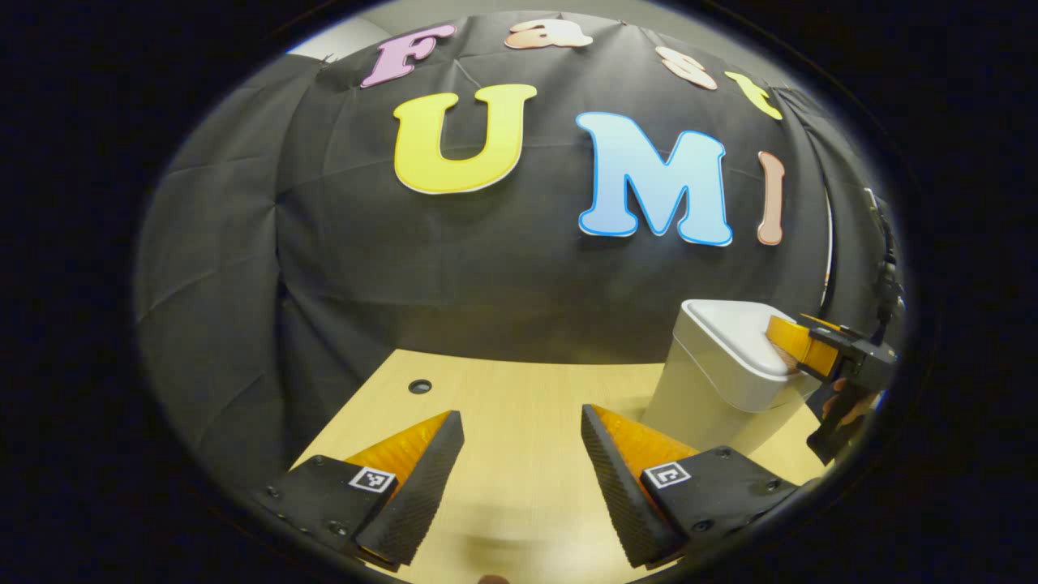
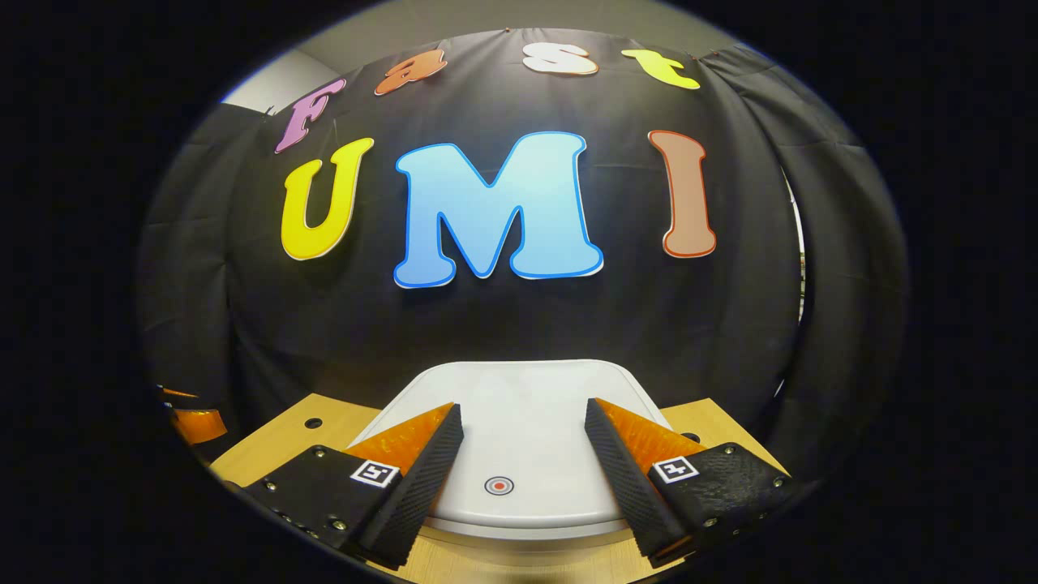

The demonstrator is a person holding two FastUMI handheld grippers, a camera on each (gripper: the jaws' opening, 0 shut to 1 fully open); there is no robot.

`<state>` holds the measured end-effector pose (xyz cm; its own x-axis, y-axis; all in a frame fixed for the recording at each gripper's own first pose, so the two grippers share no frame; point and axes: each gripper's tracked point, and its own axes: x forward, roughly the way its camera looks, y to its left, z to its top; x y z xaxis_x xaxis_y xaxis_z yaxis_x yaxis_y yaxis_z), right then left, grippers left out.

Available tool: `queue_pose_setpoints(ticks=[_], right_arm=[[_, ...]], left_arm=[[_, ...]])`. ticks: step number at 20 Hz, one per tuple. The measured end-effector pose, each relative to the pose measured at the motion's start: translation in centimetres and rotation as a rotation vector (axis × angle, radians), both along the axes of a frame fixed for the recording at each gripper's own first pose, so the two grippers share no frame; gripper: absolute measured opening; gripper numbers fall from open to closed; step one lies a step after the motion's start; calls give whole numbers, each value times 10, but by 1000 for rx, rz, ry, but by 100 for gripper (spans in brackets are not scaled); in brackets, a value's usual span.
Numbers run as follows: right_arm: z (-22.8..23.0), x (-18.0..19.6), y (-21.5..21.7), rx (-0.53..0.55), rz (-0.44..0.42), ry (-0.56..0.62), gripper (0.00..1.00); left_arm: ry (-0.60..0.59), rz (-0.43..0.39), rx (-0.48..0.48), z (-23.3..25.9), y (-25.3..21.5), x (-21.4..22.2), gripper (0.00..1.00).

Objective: Press the lid of the desktop garbage bin to open it, pick up the crumpled paper on the desktop and throw it into the bin, then pick up the pop can on the desktop and drop it into the bin, and finally close the garbage bin lid.

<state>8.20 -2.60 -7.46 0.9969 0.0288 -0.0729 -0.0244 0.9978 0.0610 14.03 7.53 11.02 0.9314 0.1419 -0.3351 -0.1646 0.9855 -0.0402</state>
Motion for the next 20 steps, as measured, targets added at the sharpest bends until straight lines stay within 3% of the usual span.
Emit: queue_pose_setpoints(ticks=[9, 14, 20], right_arm=[[6, 1, -1, -16, -4, 16, 97], [45, -21, 4, 7, 3, -43, 97], [110, -69, 9, 36, -2, -163, 97]], left_arm=[[-87, -5, 34, 36, 0, 24, 96], [-172, -45, 47, 78, -18, 36, 96], [-249, -76, 56, 126, -39, 9, 95]])
